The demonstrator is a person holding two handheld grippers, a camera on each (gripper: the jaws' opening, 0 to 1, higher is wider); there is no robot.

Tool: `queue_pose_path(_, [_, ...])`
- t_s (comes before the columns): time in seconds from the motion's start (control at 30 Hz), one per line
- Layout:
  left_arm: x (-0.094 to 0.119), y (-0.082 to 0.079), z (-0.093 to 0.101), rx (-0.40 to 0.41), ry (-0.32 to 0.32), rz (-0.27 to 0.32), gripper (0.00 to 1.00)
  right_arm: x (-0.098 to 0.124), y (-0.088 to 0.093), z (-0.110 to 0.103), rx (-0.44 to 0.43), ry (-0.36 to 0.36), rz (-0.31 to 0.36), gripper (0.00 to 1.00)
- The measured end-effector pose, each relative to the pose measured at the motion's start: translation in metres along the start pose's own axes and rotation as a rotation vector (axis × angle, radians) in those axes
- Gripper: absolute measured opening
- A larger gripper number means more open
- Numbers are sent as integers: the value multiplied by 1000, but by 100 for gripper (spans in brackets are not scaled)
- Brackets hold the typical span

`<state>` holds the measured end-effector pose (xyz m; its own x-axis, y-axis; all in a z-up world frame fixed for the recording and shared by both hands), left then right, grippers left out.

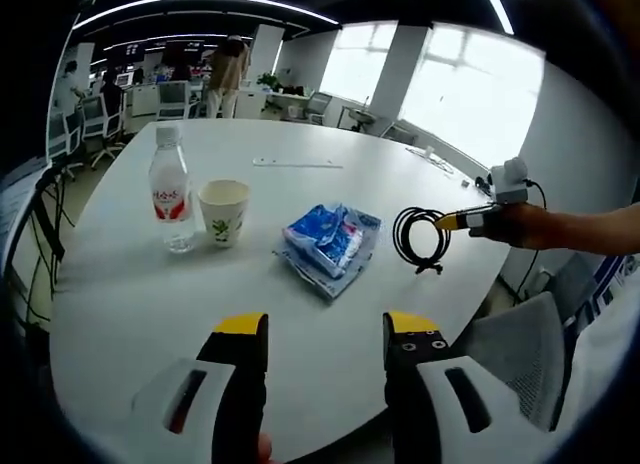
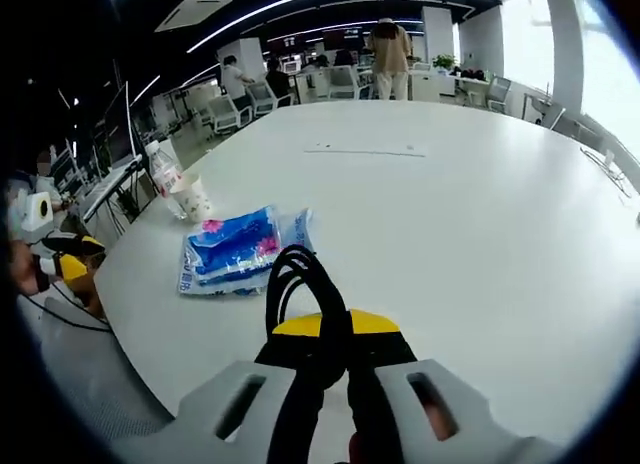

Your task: Arrange the tabletop items into an orderly group along one side of the table until the central work area is clear of visible clutter.

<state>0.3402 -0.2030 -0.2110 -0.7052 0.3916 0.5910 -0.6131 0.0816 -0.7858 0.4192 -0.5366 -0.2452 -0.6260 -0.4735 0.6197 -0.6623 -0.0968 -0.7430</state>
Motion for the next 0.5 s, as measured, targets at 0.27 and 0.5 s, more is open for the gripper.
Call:
queue_pose_path(0.27, [1,2,-1,0,-3,-3,45,3,2,12,-37,33,12,4])
queue_pose_path(0.5, [2,4,-3,3,-7,-5,45,4,4,15,-50,51,8,4])
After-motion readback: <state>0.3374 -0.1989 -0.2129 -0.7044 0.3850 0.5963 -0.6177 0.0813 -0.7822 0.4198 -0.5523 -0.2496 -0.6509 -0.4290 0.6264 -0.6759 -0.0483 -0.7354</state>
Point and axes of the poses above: the point that each gripper's makers call its tool centre point, and the gripper's own axes: x roughly backward along the fingers, z roughly to its right, y roughly out of its underside, the point moved 2 cm from there along x, roughly backward along the fingers, and after that the axes turned 10 degrees about -y, right-handed, at the moved point
